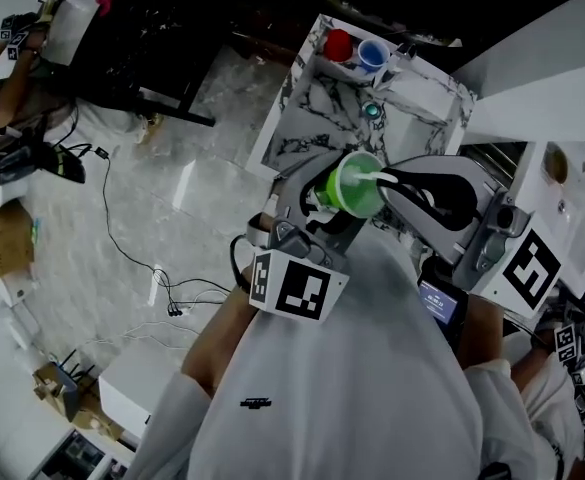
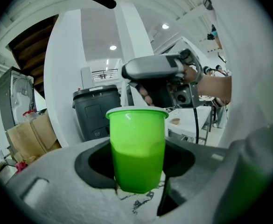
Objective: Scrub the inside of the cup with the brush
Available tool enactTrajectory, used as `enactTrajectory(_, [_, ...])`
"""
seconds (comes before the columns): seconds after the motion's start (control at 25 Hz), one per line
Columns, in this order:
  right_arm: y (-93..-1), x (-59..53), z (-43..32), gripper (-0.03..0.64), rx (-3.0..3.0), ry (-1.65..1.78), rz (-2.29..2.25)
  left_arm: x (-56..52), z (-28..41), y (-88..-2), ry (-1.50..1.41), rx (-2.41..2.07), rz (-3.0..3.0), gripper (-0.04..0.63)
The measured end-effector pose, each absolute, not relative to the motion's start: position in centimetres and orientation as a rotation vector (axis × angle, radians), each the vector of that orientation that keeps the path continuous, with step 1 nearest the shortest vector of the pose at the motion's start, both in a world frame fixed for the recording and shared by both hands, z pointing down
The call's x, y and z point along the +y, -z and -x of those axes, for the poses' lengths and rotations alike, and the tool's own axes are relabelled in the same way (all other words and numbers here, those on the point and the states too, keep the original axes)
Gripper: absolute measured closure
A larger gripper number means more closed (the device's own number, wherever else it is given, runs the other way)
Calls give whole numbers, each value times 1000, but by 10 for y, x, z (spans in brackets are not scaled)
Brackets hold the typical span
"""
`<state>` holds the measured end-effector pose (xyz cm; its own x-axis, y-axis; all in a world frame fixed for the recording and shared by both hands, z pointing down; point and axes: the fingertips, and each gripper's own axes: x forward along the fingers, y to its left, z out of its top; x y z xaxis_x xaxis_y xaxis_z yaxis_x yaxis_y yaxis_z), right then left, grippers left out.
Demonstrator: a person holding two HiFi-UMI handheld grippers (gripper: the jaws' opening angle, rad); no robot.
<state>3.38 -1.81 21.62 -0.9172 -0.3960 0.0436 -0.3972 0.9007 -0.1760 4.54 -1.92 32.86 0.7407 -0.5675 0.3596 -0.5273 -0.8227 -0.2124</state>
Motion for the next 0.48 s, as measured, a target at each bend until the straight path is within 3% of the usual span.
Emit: enactTrajectory(0.48, [-222, -28, -61, 595, -3044, -318, -773, -35, -24, -333, 641, 990, 2835, 336])
